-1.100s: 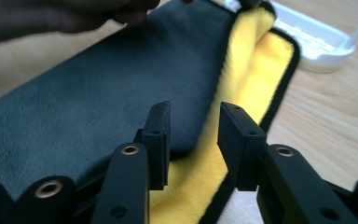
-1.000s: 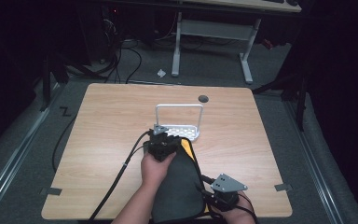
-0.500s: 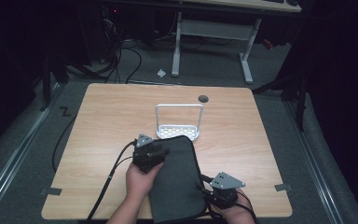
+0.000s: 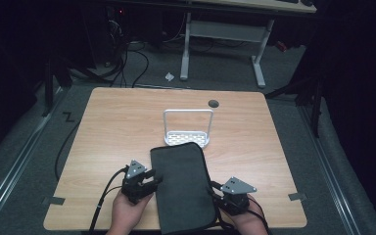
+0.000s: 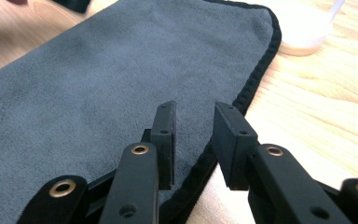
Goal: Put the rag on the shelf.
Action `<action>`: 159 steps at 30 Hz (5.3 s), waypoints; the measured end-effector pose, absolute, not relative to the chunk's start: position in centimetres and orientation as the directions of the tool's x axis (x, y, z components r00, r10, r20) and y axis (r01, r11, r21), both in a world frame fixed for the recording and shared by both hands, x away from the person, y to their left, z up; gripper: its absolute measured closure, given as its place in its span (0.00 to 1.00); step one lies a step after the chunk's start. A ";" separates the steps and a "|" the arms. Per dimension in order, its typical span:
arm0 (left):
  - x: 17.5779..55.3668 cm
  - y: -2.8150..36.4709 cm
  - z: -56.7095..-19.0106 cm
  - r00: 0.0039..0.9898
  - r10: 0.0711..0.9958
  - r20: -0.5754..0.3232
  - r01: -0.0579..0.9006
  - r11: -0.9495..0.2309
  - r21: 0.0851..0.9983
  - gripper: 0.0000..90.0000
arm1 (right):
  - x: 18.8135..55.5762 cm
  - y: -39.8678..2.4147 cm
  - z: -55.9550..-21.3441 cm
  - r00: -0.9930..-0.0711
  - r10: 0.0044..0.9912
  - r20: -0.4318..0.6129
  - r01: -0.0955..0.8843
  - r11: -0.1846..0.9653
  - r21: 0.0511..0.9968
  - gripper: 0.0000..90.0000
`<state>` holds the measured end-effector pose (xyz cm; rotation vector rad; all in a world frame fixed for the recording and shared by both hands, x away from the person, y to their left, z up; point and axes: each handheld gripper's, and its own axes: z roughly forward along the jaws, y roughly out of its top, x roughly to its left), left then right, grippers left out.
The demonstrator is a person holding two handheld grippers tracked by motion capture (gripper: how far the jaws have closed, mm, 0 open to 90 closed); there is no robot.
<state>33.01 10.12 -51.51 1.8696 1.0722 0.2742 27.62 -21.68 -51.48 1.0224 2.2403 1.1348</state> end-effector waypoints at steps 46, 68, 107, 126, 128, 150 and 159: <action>32.0 7.3 -53.4 0.701 0.682 -0.208 0.569 -0.359 0.740 0.87 | 32.1 -21.3 -52.9 -0.679 0.733 -0.039 0.492 0.495 0.716 0.96; 30.5 7.1 -53.2 0.729 0.651 -0.212 0.551 -0.374 0.746 0.81 | 30.6 -22.2 -53.1 -0.678 0.735 0.007 0.507 0.461 0.728 0.90; 39.6 9.4 -51.7 0.542 0.789 -0.287 0.644 -0.171 0.746 0.46 | 30.3 -21.8 -52.2 -0.686 0.727 -0.027 0.428 0.433 0.793 0.69; 38.3 6.5 -54.0 0.592 0.759 -0.272 0.620 -0.212 0.755 0.78 | 31.3 -22.9 -52.6 -0.638 0.770 -0.025 0.457 0.405 0.792 0.59; 38.1 6.4 -54.0 0.598 0.758 -0.259 0.612 -0.224 0.758 0.82 | 32.1 -22.9 -52.4 -0.630 0.775 -0.041 0.449 0.408 0.795 0.56; 38.5 6.9 -54.2 0.583 0.746 -0.322 0.644 -0.183 0.743 0.86 | 37.3 -20.8 -53.1 -0.577 0.816 0.039 0.588 0.381 0.714 0.61; 38.5 6.9 -54.2 0.582 0.747 -0.321 0.644 -0.182 0.743 0.86 | 37.0 -20.4 -53.1 -0.604 0.795 0.064 0.579 0.382 0.721 0.84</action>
